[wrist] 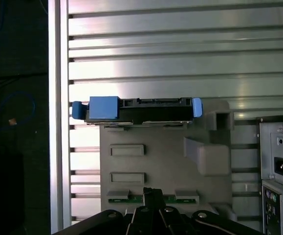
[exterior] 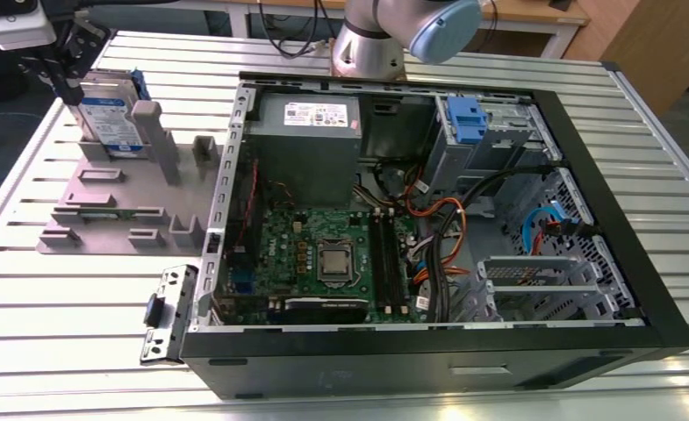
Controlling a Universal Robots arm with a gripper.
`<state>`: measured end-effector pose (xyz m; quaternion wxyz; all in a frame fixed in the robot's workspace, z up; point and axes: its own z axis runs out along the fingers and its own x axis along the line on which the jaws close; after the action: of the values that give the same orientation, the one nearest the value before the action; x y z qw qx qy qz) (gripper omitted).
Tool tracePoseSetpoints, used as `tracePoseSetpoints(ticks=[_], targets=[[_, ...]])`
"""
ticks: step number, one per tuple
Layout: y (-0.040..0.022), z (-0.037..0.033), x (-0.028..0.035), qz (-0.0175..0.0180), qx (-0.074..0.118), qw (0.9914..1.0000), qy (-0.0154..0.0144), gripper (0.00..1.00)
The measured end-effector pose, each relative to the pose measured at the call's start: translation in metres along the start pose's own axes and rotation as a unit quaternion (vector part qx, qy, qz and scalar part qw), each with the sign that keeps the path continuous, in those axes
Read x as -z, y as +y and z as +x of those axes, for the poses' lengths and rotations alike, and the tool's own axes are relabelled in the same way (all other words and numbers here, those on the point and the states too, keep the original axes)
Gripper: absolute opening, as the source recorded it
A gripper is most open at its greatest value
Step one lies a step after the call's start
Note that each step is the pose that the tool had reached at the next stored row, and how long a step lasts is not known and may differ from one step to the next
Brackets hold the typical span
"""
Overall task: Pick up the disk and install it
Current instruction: 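Pick up the disk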
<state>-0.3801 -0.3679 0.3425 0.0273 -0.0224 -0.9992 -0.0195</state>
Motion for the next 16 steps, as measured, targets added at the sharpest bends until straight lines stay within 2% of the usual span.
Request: tracePoseSetpoints(ticks=[16], targets=[[0.0, 0.0, 0.0, 0.0013, 0.022, 0.99975, 0.0009, 0.1]])
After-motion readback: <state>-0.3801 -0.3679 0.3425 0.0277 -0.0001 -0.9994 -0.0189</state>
